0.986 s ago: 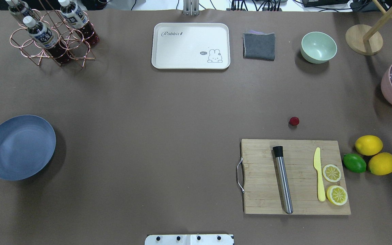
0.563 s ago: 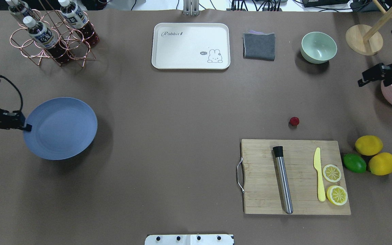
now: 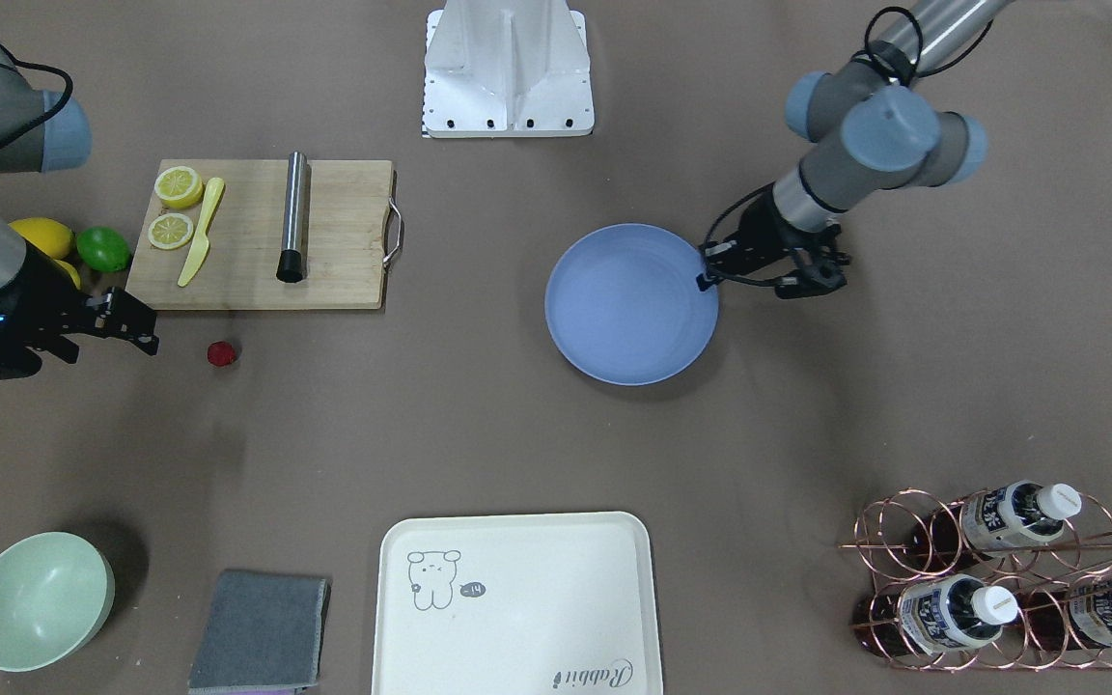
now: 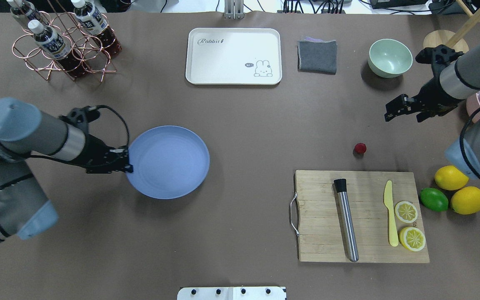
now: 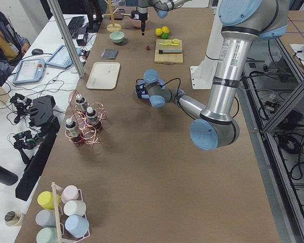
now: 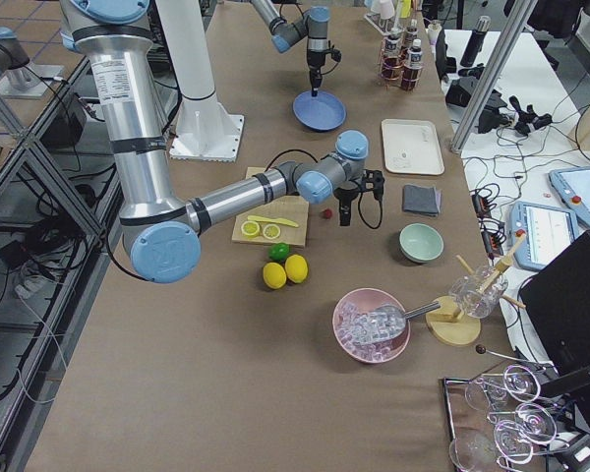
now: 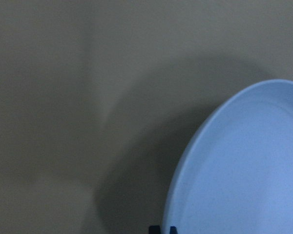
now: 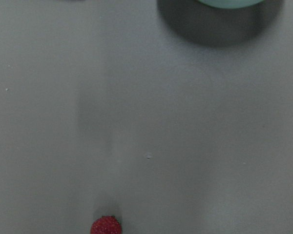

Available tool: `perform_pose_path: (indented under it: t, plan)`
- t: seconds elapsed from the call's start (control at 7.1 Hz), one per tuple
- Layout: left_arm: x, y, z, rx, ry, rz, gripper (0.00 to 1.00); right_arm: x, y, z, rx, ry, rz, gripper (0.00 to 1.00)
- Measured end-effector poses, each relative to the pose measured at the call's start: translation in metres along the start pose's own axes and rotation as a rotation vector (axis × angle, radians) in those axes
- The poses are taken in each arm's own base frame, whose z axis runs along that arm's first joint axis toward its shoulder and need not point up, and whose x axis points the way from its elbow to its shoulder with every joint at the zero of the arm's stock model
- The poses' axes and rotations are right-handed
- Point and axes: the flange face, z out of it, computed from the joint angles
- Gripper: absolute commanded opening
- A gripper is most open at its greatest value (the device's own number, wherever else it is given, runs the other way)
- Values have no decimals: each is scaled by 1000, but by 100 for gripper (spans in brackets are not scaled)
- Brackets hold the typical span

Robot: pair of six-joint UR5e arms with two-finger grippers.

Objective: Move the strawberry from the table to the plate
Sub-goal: 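Push the blue plate inward with the left gripper while the right reaches the strawberry, then grasp the red strawberry with the right gripper while the left holds the plate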

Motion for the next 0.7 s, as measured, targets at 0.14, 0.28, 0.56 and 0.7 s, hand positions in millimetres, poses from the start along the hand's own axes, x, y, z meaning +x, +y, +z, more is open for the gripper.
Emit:
perform_pose_path:
  t: [0.14, 0.28, 0.56, 0.7]
  plan:
    - [47, 31, 22, 12, -12, -14, 0, -11, 8, 15, -2, 3, -5, 98]
    - [75, 59, 39, 17, -12, -21, 0, -20, 15, 29, -5, 13, -8, 98]
    - [102, 94, 56, 25, 0, -19, 0, -35, 28, 56, -14, 45, -16, 95]
    - [106, 101, 59, 24, 4, -24, 0, -45, 31, 68, -23, 53, -17, 86]
